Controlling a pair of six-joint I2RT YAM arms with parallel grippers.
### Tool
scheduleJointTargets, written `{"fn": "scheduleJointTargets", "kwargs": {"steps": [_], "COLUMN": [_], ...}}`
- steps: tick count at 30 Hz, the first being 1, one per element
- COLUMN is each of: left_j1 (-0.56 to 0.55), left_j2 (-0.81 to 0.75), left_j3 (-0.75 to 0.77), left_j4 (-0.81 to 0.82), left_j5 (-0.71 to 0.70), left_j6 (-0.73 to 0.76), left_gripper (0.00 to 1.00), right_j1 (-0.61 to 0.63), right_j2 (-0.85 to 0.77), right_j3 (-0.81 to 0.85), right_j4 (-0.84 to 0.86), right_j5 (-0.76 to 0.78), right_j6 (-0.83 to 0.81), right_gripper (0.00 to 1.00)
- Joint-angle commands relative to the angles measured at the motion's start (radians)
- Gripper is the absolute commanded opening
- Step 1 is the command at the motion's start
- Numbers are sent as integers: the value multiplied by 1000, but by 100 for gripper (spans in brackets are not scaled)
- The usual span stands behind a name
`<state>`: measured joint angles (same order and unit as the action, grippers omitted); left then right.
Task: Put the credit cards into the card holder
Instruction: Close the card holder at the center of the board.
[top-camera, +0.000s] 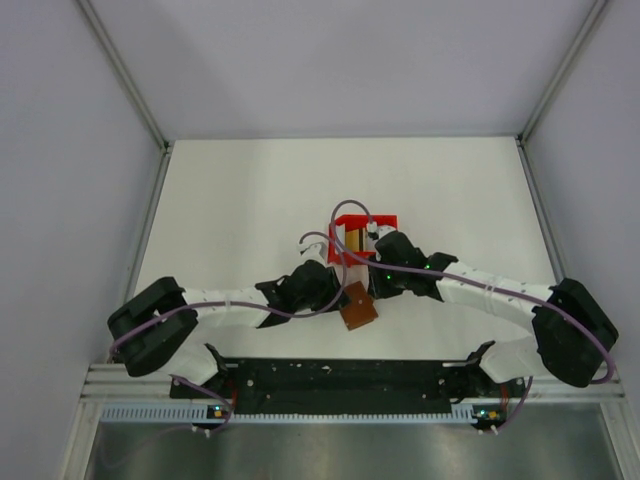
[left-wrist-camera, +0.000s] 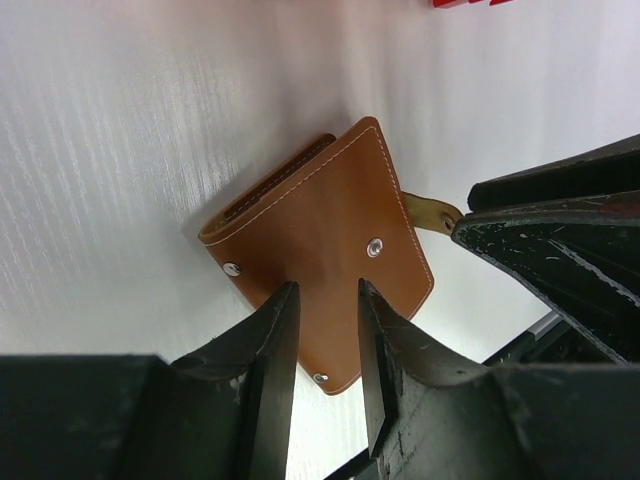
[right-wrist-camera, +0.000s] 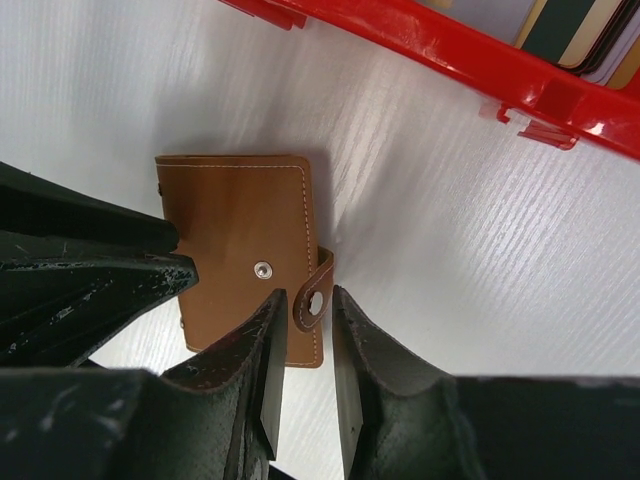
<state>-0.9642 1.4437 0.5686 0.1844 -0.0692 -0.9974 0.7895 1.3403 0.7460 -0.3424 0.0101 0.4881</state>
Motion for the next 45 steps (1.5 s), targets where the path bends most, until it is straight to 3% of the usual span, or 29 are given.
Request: {"fn": "scheduleJointTargets", "kwargs": {"steps": [1,12,45], "left_j1": [-5,-5,-5], "left_j2": [15,35,89], "left_j3": [-3,-7,1], "left_j4": [52,59,76], "left_j5": [-18,-17,8], "left_j6": [-9,-7,-1], "left_gripper": [34,34,34], "right_j1": [2,2,34], "right_j2": [13,11,135], "right_j3": [-7,-8,-8], "right_j4": [2,16,158], "right_j5": [11,-31,-107], "right_j6": [-22,-19,75], "right_gripper": [24,0,0]}}
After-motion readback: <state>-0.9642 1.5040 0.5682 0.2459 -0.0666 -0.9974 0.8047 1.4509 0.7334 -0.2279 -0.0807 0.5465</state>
